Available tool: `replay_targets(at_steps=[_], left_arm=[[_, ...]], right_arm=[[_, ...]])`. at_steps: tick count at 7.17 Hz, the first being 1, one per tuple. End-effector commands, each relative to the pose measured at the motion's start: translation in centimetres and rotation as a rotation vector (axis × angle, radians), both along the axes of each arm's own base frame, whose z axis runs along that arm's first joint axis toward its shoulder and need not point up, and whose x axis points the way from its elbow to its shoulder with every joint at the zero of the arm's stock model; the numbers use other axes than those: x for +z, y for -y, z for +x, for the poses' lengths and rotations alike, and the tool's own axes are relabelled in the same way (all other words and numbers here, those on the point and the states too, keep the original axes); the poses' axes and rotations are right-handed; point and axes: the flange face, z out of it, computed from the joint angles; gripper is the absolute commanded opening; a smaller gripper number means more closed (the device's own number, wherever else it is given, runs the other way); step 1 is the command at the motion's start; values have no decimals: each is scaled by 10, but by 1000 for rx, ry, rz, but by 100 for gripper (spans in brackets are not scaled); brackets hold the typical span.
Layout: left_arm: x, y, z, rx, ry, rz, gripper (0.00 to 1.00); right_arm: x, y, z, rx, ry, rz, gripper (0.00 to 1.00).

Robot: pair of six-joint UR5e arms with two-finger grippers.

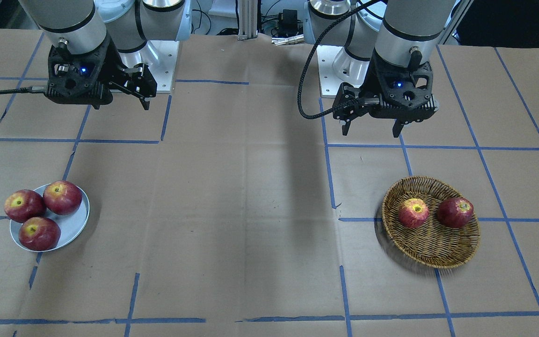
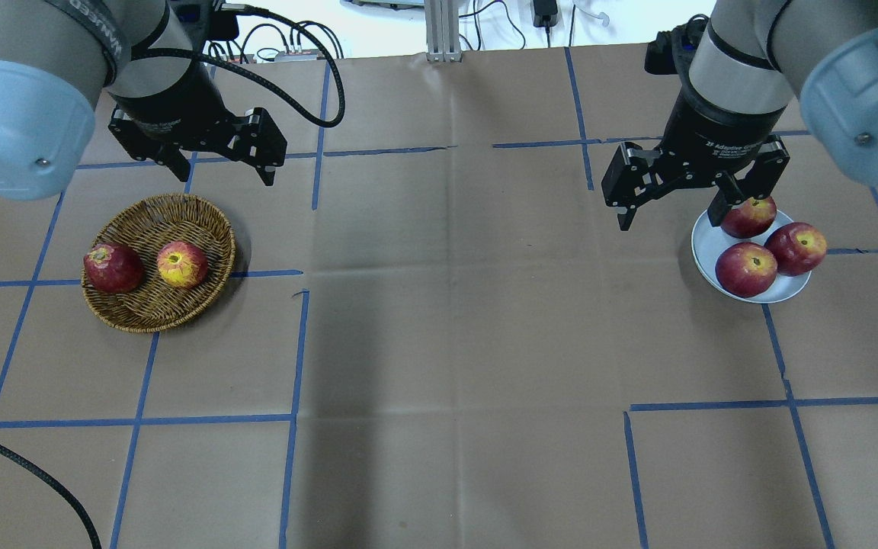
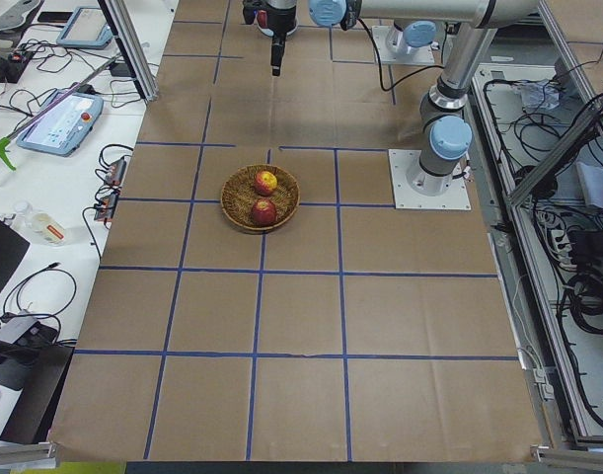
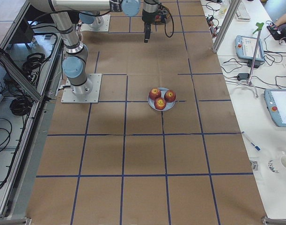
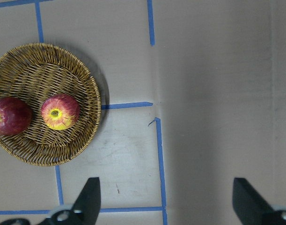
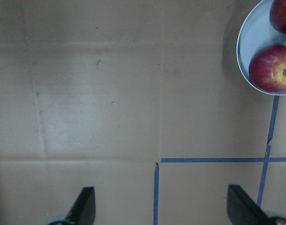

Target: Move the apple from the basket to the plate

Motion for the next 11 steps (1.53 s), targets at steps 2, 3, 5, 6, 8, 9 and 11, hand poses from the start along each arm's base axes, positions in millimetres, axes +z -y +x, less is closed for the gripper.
replay_targets(at_steps=[2,3,5,6,8,9,11], left_arm=[[0,-2,0,-3,2,1,99],[-1,-3,0,-3,2,3,99],[-2,-2,-1,-1,2,4,99],[-2,-2,0,-1,2,4,99],[-3,-4,0,-12,6,20,99],[-1,-4,0,-14,12,16,99],[10,-1,1,-13,13,-1,99]], right_arm=[[0,0,0,2,0,2,100],[0,0,0,2,0,2,100],[0,0,0,2,0,0,100],[0,0,-1,0,0,1,100],[0,0,0,2,0,2,100],[0,0,0,3,0,0,100],[-1,0,-1,0,-1,3,100]])
